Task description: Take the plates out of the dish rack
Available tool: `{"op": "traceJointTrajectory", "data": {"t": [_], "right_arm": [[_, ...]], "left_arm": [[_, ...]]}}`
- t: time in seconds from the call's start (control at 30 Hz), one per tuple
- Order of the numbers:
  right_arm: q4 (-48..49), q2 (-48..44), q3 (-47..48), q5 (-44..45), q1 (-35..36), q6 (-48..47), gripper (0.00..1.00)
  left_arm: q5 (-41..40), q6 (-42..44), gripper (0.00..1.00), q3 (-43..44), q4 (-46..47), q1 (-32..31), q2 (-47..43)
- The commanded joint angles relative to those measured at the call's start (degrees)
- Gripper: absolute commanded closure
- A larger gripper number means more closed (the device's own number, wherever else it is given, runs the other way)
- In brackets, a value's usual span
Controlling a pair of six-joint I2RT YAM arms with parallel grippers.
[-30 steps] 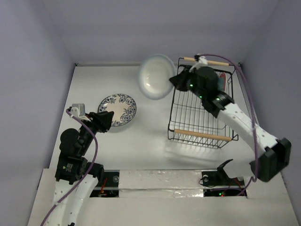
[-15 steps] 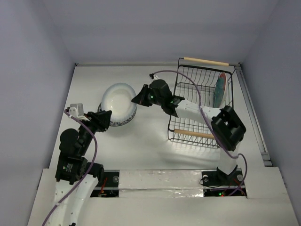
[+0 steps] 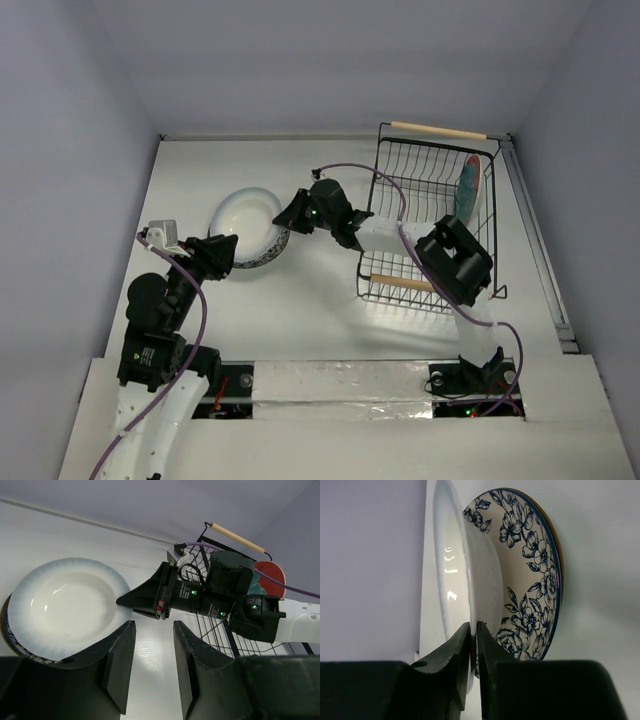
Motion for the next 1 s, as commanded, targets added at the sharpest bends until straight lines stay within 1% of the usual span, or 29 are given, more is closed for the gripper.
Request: {"op": "traceJointTrajectory", "data": {"t": [0.0,0.07,0.1,0.2,0.23,0.3,0.33,0.4,0.47,0.57,0.63,0.67,0.73,0.77,0.8,0.87,0.9,0.97], "right_arm": [[9.2,-0.9,3.6,-1.8,1.0,2.2,0.75],[7.6,-0.8,3.2,-0.7,1.0,1.1,0.68],[5.3,-0.9,3.1,-0.1,1.0,0.5,0.57],[1.3,-1.6,2.7,2.3,1.6,-3.1,0.45],[0.5,-1.9,2.6,3.0,1.6,-3.8,0.43],[-2.5,-2.6,2.8,5.0,2.1,-5.4,0.35],[-3.9,-3.4,3.1,6.0,2.1,-7.4,0.34],[-8.7,-4.4,4.3,9.8,2.8,-9.7,0.26],[-11.7,-6.0,5.1,13.9,4.0,-13.2,0.24],[-16.0,-9.5,5.0,19.9,4.5,-16.3,0.24],[-16.0,-12.4,3.6,21.2,4.5,-18.1,0.3],[-16.1,-16.5,2.5,23.6,4.5,-18.9,0.35],[-16.2,-21.2,-0.5,27.8,4.5,-21.9,0.71],[-18.3,-23.8,-1.2,30.6,4.5,-23.7,0.85],[-22.1,-28.2,-1.4,37.7,3.6,-25.3,1.0],[-26.3,-32.3,-2.5,43.6,1.8,-29.5,1.0],[-29.8,-36.1,-3.3,49.8,0.6,-30.7,1.0],[-33.5,-39.3,-6.1,55.9,-4.7,-33.1,1.0]], "left_arm": [[0.7,0.1,0.67,0.6,1.6,0.3,-0.9],[0.7,0.2,0.67,0.6,1.5,0.3,-0.9],[0.7,0.1,0.67,0.5,1.6,0.3,-1.0],[0.8,0.1,0.67,0.6,1.5,0.3,-1.0],[0.8,0.1,0.67,0.5,1.6,0.3,-1.1],[0.8,0.1,0.67,0.5,1.6,0.3,-1.1],[0.9,0.1,0.67,0.4,1.6,0.3,-1.1],[0.9,0.1,0.67,0.4,1.6,0.3,-1.1],[0.9,0.1,0.67,0.5,1.6,0.3,-1.1],[0.8,0.0,0.67,0.5,1.6,0.3,-1.3],[0.8,0.1,0.67,0.5,1.5,0.3,-1.3],[0.8,0.1,0.67,0.4,1.5,0.3,-1.3],[0.8,0.0,0.67,0.4,1.6,0.3,-1.2],[0.9,0.0,0.67,0.4,1.5,0.3,-1.2],[0.9,0.1,0.67,0.4,1.7,0.3,-1.1],[1.0,0.1,0.67,0.5,1.7,0.3,-1.1],[0.9,0.1,0.67,0.4,1.7,0.3,-1.2],[1.0,0.1,0.67,0.5,1.8,-0.3,-1.4]]}}
